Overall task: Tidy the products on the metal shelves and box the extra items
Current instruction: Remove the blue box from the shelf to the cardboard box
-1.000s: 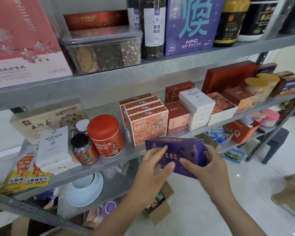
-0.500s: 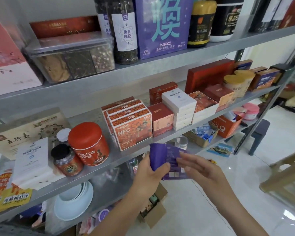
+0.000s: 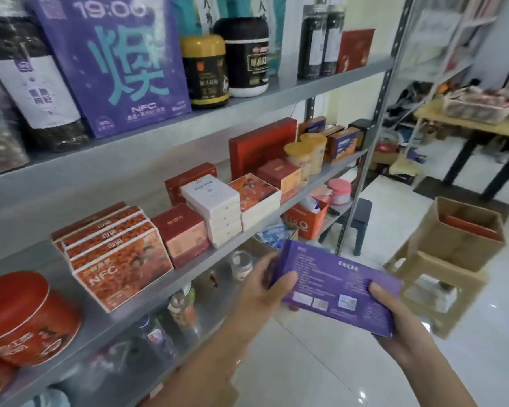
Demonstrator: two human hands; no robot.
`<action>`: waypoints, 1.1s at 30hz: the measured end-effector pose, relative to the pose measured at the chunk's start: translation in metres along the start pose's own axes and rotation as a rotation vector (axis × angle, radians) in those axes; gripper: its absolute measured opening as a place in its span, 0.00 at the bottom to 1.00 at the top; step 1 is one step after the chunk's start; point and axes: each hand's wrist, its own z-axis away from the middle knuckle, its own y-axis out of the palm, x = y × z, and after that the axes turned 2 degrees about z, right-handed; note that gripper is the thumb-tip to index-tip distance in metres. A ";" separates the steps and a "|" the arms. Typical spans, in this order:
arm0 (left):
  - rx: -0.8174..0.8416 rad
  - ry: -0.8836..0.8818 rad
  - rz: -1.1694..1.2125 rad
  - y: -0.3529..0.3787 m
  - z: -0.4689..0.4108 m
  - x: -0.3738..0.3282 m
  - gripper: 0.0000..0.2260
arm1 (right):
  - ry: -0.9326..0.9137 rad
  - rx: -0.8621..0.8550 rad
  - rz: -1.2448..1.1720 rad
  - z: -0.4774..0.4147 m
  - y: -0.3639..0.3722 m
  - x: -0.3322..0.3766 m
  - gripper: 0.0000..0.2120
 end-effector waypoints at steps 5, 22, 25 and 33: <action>-0.080 0.095 -0.306 0.075 -0.051 0.017 0.19 | -0.319 -0.521 0.193 0.003 -0.025 0.030 0.27; 0.312 -0.192 0.448 0.146 -0.148 0.034 0.15 | -0.566 -0.659 0.452 0.007 -0.090 0.066 0.19; 0.409 -0.351 0.581 0.122 -0.168 0.043 0.29 | -0.382 -0.570 0.395 -0.007 -0.119 0.093 0.23; 0.358 -0.492 0.647 0.128 -0.238 0.056 0.24 | -0.280 -0.255 0.227 -0.063 -0.089 0.117 0.22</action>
